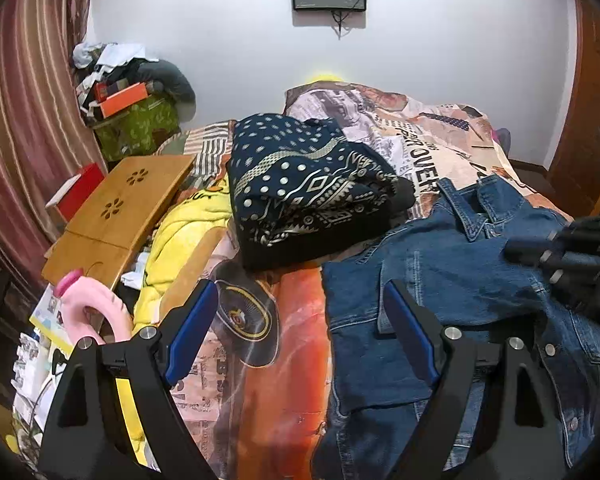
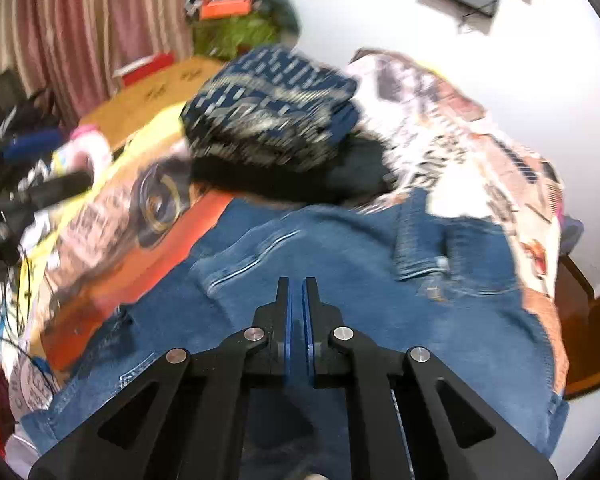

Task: Fold large clothes
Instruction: 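Grasp the jacket side edge with the right tool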

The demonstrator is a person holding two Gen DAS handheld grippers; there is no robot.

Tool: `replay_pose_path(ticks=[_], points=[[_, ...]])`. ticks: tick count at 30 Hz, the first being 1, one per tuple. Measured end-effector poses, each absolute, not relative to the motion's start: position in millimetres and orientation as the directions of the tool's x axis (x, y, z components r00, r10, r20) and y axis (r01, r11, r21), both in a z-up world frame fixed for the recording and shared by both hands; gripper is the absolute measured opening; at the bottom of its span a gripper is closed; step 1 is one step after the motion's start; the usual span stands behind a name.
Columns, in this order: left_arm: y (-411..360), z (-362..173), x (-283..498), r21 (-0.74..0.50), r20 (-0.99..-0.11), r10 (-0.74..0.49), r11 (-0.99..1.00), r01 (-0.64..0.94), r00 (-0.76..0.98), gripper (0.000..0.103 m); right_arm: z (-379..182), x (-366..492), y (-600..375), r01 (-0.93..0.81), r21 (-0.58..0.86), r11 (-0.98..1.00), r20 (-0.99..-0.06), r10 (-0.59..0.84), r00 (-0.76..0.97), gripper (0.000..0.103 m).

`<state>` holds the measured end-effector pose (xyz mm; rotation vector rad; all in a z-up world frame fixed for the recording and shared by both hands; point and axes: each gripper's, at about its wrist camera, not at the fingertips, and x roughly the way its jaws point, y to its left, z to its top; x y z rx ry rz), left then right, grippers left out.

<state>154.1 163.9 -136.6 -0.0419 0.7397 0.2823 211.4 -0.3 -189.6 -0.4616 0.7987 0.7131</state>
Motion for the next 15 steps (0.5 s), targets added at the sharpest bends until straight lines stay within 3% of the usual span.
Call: replay_pose_path(ticks=[7, 8, 11, 15], points=[[149, -135, 158, 0.069, -0.667, 0.236, 0.964, -0.257, 0.706, 0.084, -172, 195, -12, -0.748, -0.193, 0.635, -0.754, 0.393, 0.527, 0.006], [148, -136, 159, 0.068, -0.67, 0.234, 0.964, -0.256, 0.705, 0.085, -175, 194, -9, -0.758, -0.193, 0.623, -0.764, 0.39, 0.515, 0.011], [147, -138, 159, 0.065, -0.675, 0.226, 0.966, -0.249, 0.702, 0.085, -190, 193, 2, -0.786, -0.186, 0.589, -0.797, 0.377, 0.471, 0.044], [152, -143, 159, 0.077, -0.679, 0.235, 0.965, -0.251, 0.696, 0.085, -213, 198, 19, -0.813, -0.149, 0.564, -0.833, 0.371, 0.41, 0.047]])
